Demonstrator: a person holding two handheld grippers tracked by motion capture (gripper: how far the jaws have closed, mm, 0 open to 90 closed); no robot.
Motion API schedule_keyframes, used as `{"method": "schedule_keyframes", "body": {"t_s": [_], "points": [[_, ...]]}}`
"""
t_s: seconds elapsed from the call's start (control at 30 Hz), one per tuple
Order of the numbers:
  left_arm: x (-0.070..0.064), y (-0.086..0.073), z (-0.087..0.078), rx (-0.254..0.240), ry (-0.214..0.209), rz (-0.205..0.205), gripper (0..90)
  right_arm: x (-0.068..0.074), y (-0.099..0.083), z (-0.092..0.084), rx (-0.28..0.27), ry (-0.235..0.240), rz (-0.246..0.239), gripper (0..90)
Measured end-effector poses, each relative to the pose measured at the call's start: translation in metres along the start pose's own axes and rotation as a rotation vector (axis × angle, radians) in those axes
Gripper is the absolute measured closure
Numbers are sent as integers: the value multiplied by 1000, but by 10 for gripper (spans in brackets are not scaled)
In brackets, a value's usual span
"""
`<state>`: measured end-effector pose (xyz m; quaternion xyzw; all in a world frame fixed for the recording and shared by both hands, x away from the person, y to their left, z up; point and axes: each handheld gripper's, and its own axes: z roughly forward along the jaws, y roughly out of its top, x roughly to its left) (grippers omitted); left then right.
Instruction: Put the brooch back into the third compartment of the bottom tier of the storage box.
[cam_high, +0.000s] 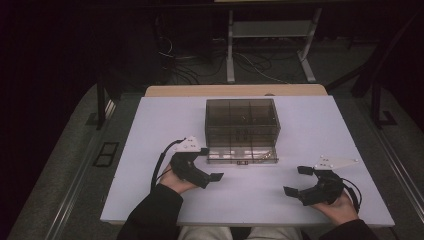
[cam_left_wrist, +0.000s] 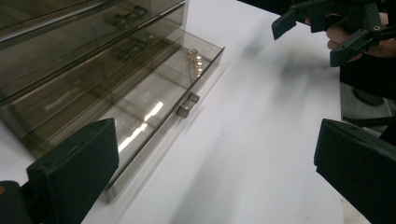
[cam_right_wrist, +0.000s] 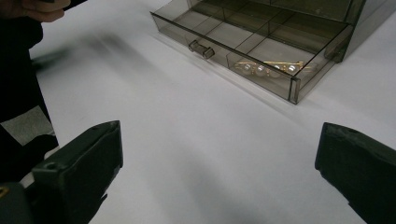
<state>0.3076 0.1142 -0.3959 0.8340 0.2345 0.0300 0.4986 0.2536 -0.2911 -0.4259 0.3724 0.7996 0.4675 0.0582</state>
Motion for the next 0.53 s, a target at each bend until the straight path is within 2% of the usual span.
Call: {"method": "schedule_keyframes", "body": {"t_s": [0.3, 0.53], "points": [[2, -32, -23, -41, 40, -39, 0, 0, 0, 0, 1, -1, 5, 4], [2, -43, -32, -62, 62, -49, 0, 0, 0, 0, -3, -5, 5, 3]]}}
